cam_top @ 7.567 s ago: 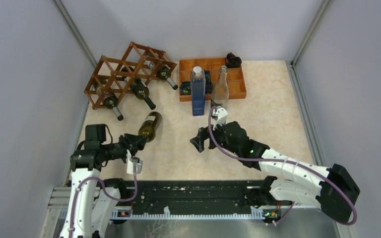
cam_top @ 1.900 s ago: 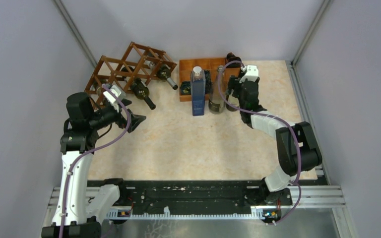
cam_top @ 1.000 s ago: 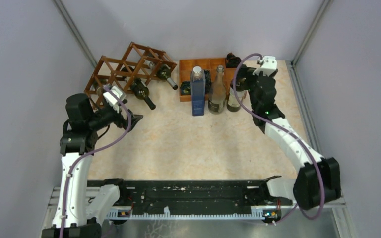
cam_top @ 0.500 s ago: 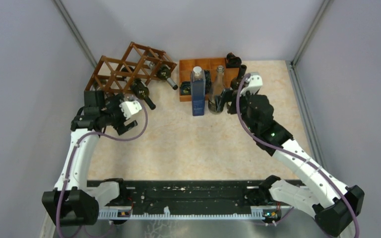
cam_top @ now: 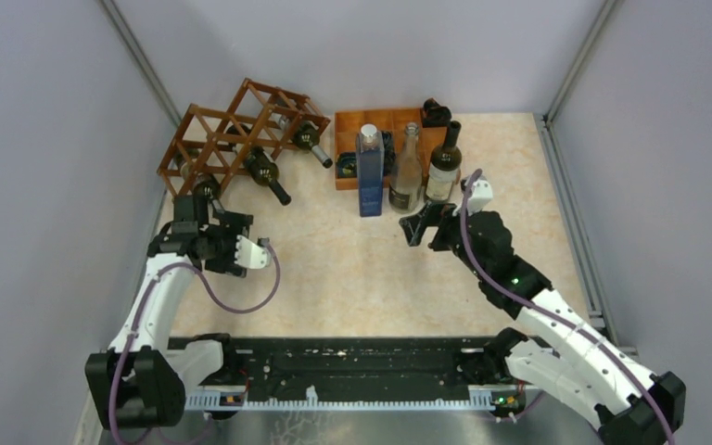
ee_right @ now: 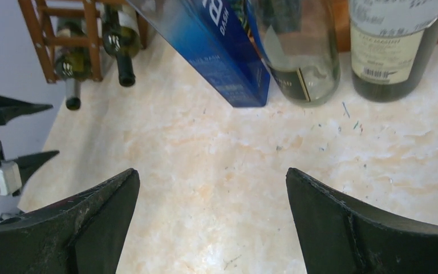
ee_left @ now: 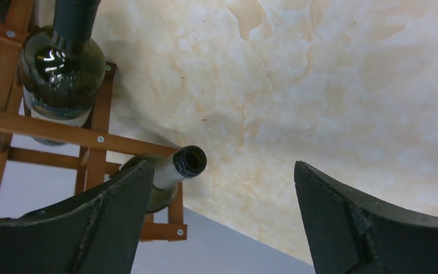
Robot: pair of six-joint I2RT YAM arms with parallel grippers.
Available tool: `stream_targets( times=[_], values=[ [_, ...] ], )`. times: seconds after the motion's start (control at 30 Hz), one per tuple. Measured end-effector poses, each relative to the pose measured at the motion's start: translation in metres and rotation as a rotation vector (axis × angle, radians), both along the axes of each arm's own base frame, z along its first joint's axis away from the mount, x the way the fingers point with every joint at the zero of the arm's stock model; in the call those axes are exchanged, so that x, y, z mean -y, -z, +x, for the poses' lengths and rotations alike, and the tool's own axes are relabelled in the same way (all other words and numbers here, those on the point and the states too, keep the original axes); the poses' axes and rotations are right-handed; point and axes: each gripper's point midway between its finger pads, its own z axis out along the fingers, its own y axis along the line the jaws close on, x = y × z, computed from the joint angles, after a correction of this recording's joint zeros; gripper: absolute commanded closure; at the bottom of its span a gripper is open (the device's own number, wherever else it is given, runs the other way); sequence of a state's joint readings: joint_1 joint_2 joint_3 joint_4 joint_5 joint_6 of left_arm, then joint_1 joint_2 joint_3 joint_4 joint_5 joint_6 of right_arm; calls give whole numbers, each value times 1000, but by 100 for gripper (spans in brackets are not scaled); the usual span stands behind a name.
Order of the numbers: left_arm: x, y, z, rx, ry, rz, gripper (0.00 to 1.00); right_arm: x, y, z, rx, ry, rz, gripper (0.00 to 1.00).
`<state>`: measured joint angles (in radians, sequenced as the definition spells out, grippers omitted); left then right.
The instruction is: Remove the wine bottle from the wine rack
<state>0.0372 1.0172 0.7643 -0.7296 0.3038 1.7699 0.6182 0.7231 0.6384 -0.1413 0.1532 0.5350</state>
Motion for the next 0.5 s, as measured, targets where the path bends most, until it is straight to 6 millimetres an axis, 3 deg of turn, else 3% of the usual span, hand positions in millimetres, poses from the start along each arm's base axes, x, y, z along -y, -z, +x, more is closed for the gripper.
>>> stream_targets(
  times=[0.17,0.5],
  values=[
    [-5,10,21,20,112,99,4,-7,26,-2,-90,-39,-52,1],
    [-33,27,60,113,125,265,11,-9,15,-8,-53,-72,-38,1]
  ],
)
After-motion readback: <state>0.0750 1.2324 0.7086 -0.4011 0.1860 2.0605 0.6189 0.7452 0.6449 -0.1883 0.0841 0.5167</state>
